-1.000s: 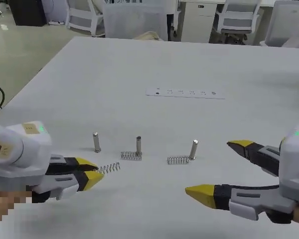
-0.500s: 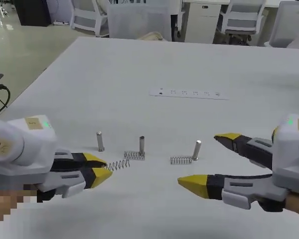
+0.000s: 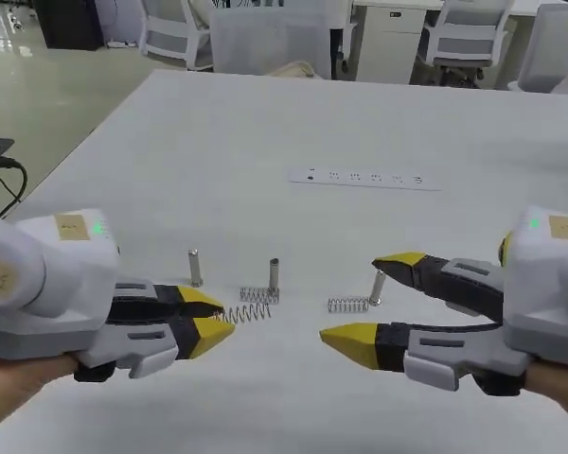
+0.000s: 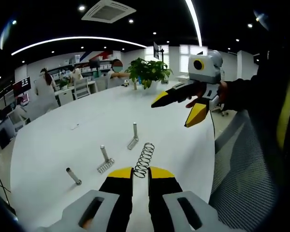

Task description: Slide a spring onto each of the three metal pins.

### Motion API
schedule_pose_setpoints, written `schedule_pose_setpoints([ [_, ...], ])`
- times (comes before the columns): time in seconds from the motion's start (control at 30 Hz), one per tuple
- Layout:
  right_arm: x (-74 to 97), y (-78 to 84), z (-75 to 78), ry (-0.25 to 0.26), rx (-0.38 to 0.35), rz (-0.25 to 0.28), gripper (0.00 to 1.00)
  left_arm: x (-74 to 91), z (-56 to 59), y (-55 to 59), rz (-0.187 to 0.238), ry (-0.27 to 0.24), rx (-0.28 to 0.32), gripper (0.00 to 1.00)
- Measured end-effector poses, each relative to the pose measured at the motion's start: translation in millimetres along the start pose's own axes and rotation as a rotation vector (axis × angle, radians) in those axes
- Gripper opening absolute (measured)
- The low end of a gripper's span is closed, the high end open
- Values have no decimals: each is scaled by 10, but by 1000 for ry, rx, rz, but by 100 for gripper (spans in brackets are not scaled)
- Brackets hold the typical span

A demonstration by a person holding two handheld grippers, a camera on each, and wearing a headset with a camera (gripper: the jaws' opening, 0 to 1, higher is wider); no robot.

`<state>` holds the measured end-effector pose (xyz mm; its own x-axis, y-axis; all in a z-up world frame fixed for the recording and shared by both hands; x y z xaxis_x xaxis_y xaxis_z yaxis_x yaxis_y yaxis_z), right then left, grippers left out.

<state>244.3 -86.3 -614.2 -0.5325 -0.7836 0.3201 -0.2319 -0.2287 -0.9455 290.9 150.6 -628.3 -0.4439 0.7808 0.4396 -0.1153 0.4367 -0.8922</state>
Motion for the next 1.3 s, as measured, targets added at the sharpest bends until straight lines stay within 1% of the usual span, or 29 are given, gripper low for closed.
schedule_pose_setpoints([
  [0.23,-49,-22,-73,-51,8,-5,47,-9,94,-94,21,29,-28,4],
  [0.4,-81,-25,-120,-89,9,-13,40,2,139,-132,31,47,-44,4],
  [0.53,-100,-29,-149,-107,11,-10,38,6,184,-156,39,66,-55,4],
  [0.63,-111,-24,-172,-127,13,-13,33,8,214,-177,45,79,-61,4],
  [0.73,-118,-24,-185,-141,16,-15,29,12,241,-204,51,89,-68,4],
  [0.93,-145,-26,-222,-168,20,-17,24,21,287,-257,65,106,-81,4],
  [1.1,-159,-28,-253,-192,20,-20,21,26,313,-275,74,121,-87,4],
  [1.3,-159,-26,-274,-207,21,-24,16,36,330,-288,81,125,-91,4],
])
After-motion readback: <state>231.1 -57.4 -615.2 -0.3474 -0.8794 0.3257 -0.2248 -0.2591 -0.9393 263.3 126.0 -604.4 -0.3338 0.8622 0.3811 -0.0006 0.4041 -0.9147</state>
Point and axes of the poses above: the centre of the closed fingertips' face, and the gripper's own axes: x roughly backward along the fingers, z roughly to its right, y roughly out of its underside, the point moved 10 cm from there along x, roughly backward along the fingers, and after that the axes turned 8 degrees about -y, right-handed, at the moved point
